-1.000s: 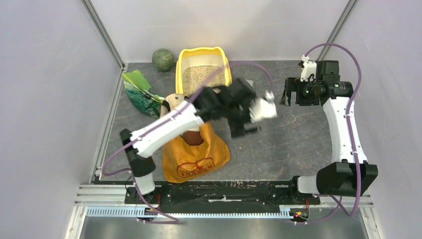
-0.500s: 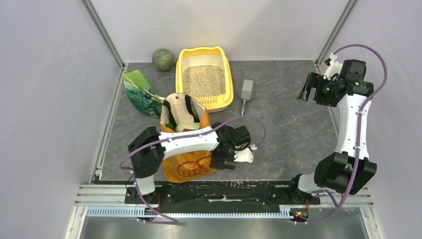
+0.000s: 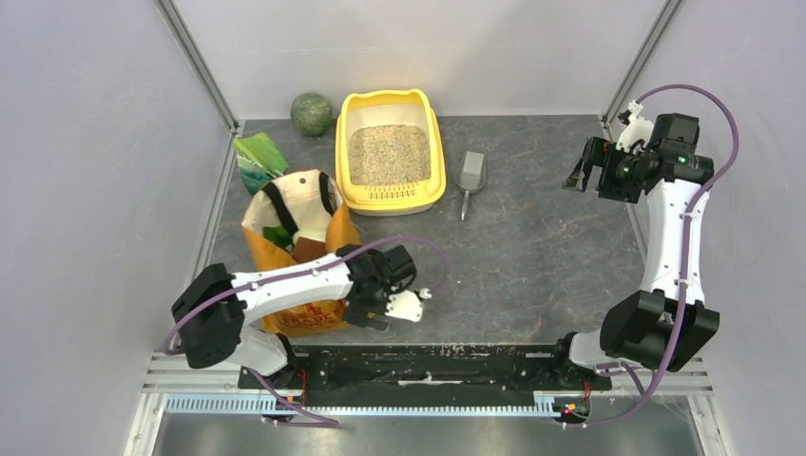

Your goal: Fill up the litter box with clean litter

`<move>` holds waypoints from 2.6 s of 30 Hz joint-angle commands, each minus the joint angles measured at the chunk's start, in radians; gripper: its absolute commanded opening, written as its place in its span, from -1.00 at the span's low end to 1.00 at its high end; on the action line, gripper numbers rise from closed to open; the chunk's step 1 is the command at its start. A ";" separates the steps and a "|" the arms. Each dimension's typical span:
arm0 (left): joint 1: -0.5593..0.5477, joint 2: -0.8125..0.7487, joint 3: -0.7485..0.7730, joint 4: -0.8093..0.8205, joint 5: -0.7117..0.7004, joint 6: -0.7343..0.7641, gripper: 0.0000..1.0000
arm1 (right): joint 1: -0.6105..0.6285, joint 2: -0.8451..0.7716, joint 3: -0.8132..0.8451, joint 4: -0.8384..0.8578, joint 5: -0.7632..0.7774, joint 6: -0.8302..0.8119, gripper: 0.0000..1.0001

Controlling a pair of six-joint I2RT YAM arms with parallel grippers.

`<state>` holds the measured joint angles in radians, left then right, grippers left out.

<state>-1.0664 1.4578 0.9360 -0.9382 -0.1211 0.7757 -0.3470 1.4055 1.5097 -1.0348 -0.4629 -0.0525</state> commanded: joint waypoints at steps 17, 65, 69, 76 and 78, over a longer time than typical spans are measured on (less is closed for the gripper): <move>0.702 -0.407 -0.161 -0.301 0.078 0.345 0.92 | 0.000 -0.039 0.003 -0.002 -0.085 0.011 0.98; 1.212 0.371 0.753 0.262 -0.009 -1.279 -0.02 | 0.000 -0.002 -0.045 0.027 -0.097 0.016 0.98; 1.223 0.386 0.776 0.222 0.009 -1.323 -0.51 | 0.000 0.003 -0.042 0.028 -0.097 0.016 0.99; 1.263 0.319 0.814 0.169 0.098 -1.399 -0.96 | 0.000 0.007 -0.040 0.030 -0.105 0.019 0.98; 1.268 0.257 0.806 0.217 0.139 -1.399 -0.96 | 0.000 0.006 -0.037 0.031 -0.109 0.020 0.98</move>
<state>0.1825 1.8362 1.7115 -0.7612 -0.0956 -0.5537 -0.3470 1.4090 1.4628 -1.0313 -0.5529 -0.0368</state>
